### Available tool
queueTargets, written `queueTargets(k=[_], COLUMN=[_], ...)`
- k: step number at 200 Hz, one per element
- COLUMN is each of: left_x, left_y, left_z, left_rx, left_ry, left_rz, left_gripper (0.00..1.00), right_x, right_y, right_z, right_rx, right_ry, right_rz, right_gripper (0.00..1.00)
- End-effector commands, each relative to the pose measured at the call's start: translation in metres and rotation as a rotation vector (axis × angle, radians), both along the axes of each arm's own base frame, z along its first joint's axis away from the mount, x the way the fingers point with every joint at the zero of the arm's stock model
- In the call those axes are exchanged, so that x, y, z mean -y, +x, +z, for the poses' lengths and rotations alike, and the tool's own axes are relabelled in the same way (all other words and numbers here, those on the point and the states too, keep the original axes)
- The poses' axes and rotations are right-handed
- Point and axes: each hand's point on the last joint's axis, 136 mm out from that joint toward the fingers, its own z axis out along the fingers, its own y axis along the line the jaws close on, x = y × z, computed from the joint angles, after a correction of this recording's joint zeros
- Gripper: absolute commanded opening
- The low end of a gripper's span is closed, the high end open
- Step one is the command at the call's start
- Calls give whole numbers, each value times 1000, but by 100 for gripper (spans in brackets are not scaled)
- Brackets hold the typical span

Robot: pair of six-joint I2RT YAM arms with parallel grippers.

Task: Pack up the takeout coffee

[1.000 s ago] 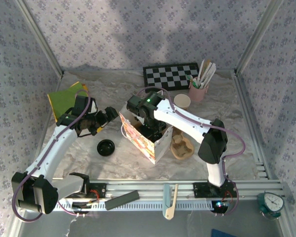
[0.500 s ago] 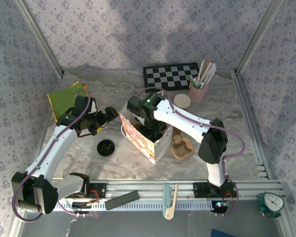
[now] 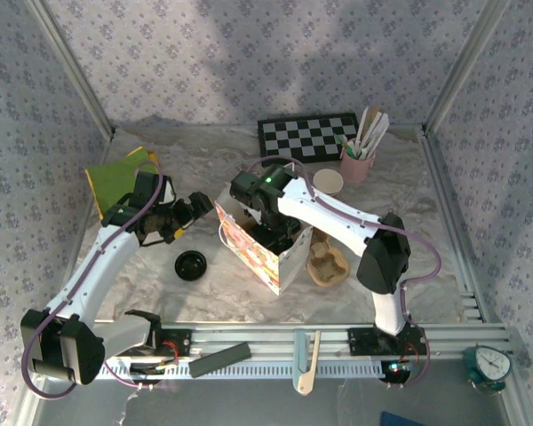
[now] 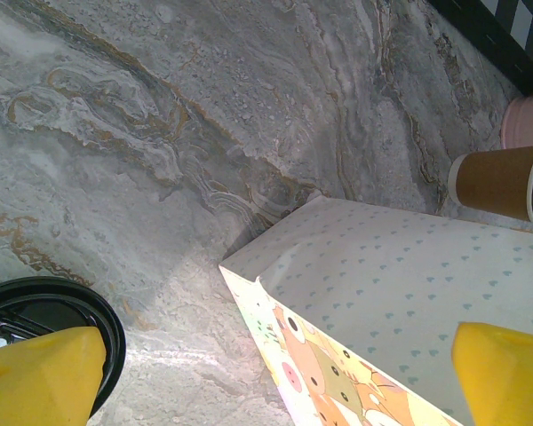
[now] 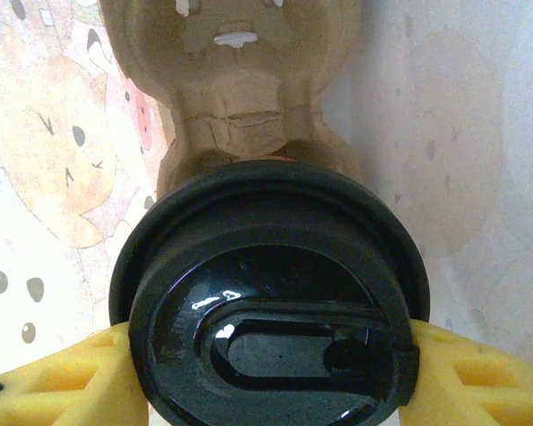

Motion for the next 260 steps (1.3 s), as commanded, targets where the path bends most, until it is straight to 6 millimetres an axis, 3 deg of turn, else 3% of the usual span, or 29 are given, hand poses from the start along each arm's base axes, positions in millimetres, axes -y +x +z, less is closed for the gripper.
queueTargets(k=[1,260], left_x=[3,4], left_y=[1,-1], left_z=[13,15], left_rx=[32,35], left_ry=[-11,-13], left_rz=[-17,-20], left_gripper=[100,100], right_x=[7,10], right_y=[-3,-10], right_z=[7,7], right_rx=[2,5], right_ry=[0,2], right_rz=[-17,-35], right_gripper=[59,60])
